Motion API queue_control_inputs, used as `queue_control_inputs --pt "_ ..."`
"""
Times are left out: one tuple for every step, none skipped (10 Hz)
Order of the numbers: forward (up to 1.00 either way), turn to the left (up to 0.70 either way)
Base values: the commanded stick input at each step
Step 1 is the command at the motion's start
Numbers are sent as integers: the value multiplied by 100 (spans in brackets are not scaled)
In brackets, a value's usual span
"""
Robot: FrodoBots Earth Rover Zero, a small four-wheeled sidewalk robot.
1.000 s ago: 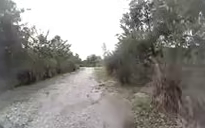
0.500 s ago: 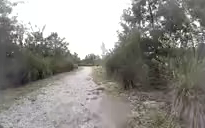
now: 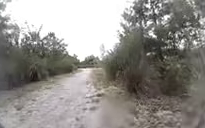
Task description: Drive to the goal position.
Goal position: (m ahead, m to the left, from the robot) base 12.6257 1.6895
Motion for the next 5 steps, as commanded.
queue_control_inputs --pt "70 0" --pt "70 0" --pt "70 0" --pt "70 0" --pt "70 0"
